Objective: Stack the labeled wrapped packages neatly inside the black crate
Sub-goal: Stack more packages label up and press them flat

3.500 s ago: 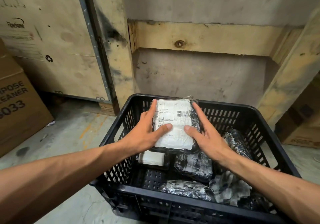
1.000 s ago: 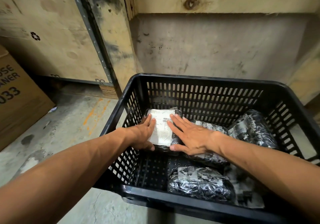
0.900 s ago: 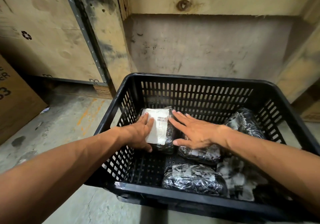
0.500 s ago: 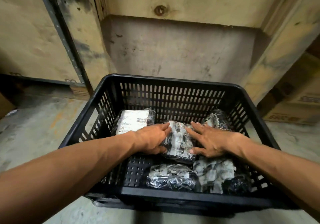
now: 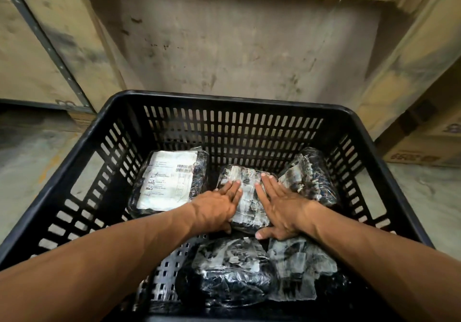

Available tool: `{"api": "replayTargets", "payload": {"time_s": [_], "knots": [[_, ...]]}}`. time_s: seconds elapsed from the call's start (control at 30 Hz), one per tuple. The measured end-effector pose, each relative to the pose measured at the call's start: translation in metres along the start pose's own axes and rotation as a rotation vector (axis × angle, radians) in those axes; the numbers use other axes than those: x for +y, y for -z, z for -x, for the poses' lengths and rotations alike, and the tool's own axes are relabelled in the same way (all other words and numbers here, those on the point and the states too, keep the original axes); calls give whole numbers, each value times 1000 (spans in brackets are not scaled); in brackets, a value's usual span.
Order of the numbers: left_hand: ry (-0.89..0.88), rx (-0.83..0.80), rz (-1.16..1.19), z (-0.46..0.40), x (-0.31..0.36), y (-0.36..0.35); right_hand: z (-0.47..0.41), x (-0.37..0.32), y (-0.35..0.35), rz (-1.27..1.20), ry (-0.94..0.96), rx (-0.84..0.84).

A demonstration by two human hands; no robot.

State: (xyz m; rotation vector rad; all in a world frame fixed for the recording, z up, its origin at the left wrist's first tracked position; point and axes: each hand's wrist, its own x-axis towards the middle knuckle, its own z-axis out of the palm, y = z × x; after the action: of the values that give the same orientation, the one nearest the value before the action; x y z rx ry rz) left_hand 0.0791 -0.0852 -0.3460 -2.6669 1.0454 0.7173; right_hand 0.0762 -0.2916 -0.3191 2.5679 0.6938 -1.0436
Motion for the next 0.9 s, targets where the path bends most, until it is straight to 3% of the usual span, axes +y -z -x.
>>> {"api": "replayTargets", "payload": {"time_s": [0.2, 0.43, 0.53, 0.7, 0.9], "knots": [[-24, 54, 169, 9, -2, 9, 10, 7, 7, -65, 106, -4], [39, 339, 542, 28, 0, 20, 38, 28, 27, -201, 171, 172], [20, 407, 431, 34, -1, 24, 42, 30, 30, -246, 189, 313], [-8, 349, 217, 41, -2, 22, 50, 33, 38, -300, 192, 449], [21, 549, 690, 40, -24, 47, 52, 41, 46, -516, 173, 746]]}}
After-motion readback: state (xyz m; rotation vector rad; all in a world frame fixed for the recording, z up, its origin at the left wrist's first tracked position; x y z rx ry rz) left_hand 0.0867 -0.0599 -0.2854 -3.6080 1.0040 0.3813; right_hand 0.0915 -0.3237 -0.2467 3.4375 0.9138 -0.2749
